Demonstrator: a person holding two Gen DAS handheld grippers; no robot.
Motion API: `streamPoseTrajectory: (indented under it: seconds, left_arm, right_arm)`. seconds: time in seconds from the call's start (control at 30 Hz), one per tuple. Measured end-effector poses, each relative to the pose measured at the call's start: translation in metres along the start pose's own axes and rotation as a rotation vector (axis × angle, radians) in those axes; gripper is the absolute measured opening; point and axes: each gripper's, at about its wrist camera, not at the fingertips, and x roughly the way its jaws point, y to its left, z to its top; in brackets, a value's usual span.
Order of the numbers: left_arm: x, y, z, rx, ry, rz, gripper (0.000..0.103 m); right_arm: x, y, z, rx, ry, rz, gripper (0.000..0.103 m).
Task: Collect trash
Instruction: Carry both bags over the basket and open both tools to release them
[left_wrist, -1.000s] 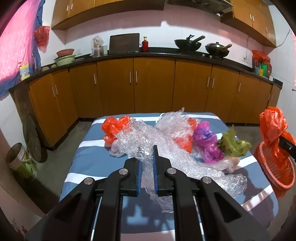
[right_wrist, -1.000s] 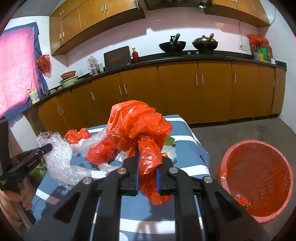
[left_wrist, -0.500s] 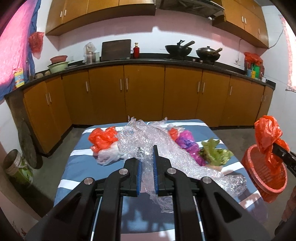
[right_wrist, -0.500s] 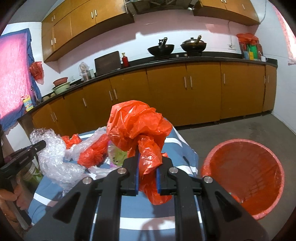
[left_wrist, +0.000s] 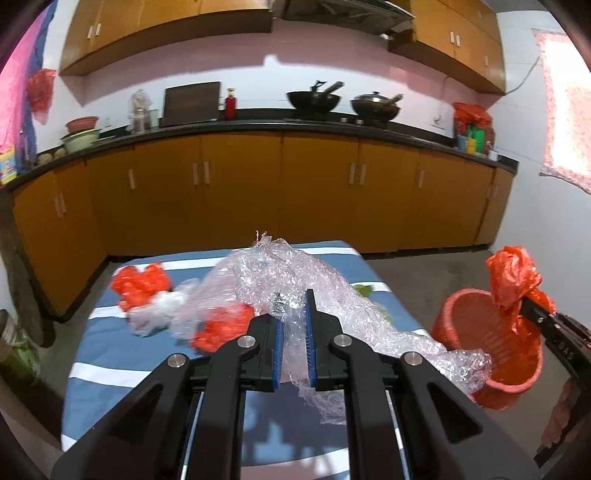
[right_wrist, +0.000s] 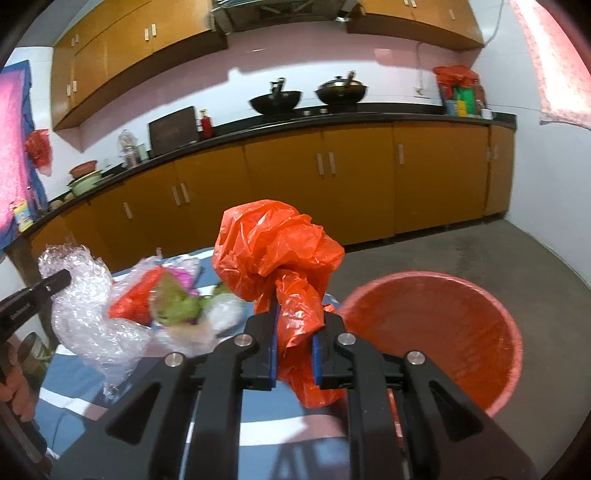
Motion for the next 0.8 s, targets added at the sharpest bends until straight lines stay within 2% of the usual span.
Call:
streamPoseTrajectory:
  seconds: [0.4,0.8]
  left_arm:
    - [0.014,-0.075,0.008,0.053,-0.015,-0.141,0.01]
    - [0.041,-0.136,0.005,0.069,0.019,-0.184,0.011]
  right_arm:
    - [-0.01,-0.066,-0.004,0.07,-0.005,-0.139,0.014]
    - [-0.006,-0.122,-0.015,0.139,0.027,-0.242,0.014]
